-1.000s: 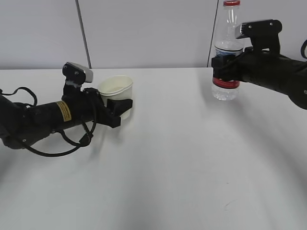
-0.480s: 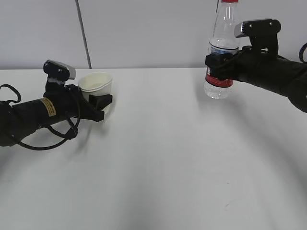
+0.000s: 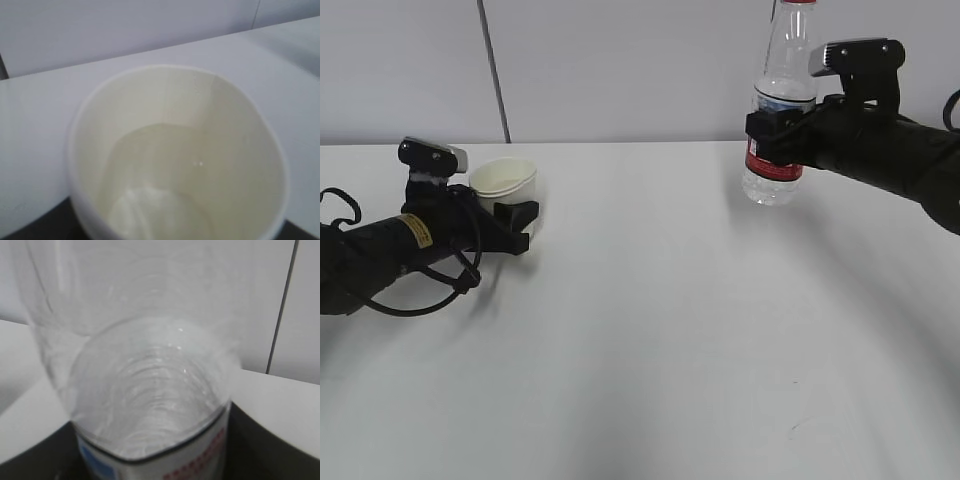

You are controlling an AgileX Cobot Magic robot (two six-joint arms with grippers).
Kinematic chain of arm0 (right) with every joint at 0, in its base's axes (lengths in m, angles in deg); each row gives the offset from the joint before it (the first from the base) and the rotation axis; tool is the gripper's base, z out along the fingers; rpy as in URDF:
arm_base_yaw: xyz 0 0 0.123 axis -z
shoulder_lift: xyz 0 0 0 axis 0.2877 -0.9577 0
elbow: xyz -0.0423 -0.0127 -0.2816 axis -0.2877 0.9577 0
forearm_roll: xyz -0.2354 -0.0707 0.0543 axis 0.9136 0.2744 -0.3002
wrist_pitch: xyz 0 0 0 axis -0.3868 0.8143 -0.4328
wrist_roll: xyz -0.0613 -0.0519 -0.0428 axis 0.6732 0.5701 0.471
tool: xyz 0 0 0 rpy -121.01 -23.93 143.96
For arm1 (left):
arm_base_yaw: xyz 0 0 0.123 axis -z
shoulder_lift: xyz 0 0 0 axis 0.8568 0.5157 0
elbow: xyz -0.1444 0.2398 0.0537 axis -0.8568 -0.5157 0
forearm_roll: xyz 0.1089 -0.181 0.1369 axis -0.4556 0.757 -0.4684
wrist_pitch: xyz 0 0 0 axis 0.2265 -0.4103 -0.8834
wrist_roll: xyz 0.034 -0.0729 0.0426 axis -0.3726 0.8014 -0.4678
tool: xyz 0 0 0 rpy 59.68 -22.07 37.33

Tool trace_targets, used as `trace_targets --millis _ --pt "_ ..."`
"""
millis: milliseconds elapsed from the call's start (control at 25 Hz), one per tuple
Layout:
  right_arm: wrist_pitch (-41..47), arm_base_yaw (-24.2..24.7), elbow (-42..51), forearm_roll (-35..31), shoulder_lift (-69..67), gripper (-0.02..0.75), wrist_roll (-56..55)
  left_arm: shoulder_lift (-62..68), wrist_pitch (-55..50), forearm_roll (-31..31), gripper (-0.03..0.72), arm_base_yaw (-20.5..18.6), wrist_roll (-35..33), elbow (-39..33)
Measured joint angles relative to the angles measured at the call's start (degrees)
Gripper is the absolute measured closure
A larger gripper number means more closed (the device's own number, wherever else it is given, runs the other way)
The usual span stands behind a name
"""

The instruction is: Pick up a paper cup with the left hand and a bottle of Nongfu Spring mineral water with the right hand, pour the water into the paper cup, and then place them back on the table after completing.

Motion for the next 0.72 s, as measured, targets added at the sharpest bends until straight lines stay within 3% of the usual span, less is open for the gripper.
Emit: trace_targets --millis 360,720 --pt "-0.08 0.00 0.00 0.05 0.00 0.330 -0.02 2.86 2.82 5.92 0.314 -0.04 -3.42 0.05" --pt "-0.08 0.00 0.00 0.05 0.00 0.330 -0.25 4.31 5.58 6.57 0.314 -0.04 -3.49 0.35"
